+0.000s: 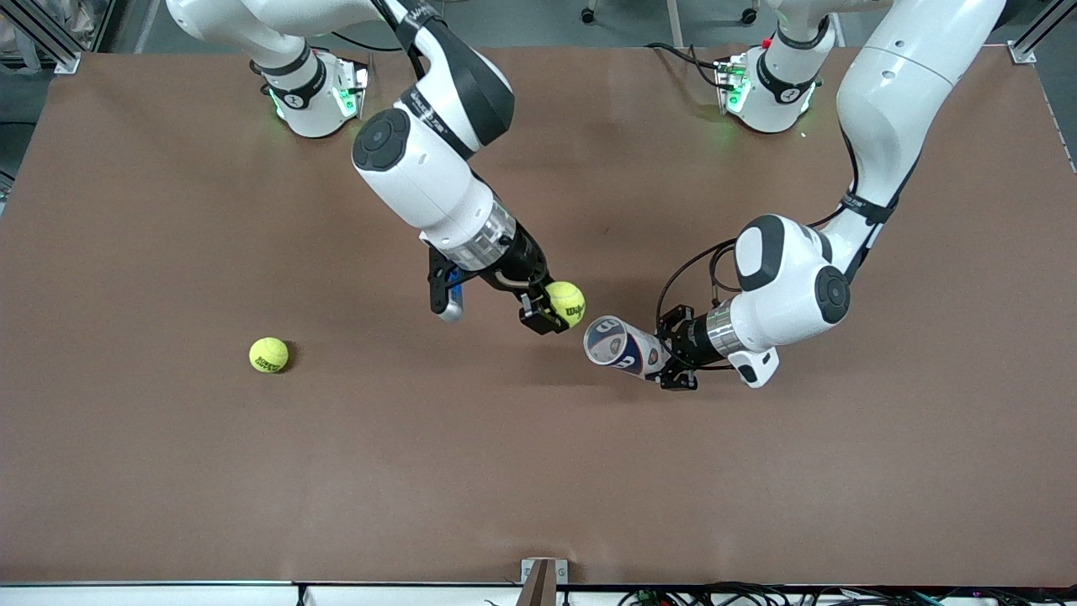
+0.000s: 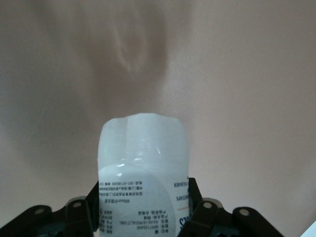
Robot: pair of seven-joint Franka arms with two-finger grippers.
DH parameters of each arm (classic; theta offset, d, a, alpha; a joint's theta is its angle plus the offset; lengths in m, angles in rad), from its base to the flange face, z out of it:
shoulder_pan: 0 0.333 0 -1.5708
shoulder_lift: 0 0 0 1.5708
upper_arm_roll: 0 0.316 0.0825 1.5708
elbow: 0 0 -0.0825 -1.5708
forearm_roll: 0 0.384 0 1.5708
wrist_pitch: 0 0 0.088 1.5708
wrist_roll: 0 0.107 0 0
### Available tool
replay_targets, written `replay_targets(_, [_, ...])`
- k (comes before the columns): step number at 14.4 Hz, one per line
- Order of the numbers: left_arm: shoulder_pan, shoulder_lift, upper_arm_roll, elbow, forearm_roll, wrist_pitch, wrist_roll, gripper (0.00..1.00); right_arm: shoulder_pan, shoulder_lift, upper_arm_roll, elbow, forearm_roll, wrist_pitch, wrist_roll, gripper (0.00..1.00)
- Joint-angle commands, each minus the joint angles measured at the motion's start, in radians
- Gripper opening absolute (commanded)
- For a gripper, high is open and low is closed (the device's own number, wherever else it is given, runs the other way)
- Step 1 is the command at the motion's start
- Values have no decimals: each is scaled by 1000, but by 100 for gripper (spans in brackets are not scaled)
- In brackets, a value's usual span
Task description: Insert tennis ball vertically with right arm
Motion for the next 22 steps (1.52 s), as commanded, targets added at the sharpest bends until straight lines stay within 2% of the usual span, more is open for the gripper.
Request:
replay_targets(1, [3,58,-33,18,-115,50,146,68,32,67,-16,77,3,50,29,1])
replay_targets(5, [7,117,-72,52,-224,55,244,68,47,95,-18,76,-4,107,42,1])
replay_targets(9, [0,154,-72,67,-501,49,496,68,49,99,-16,69,-77,89,38,2])
replay_targets(13, [-3,198,-72,69,-707,31,721,68,67,141,-16,63,-125,89,40,3])
replay_targets(16, [-17,236,-70,93,-775,17,771,68,63,144,-16,63,-126,89,40,3])
replay_targets(18, [-23,259,-70,112,-797,15,792,68,64,144,-16,63,-126,91,40,21])
replay_targets(19, [-26,264,-72,112,-804,12,796,68,64,144,-16,63,-126,92,40,46])
replay_targets(20, [-26,273,-70,119,-814,5,797,68,64,145,-16,63,-126,94,41,84])
replay_targets(21, [-28,276,-72,128,-820,3,799,68,67,145,-18,63,-128,94,42,100])
replay_targets(22, [-28,279,-72,132,-820,-3,800,68,67,145,-18,63,-128,94,42,100])
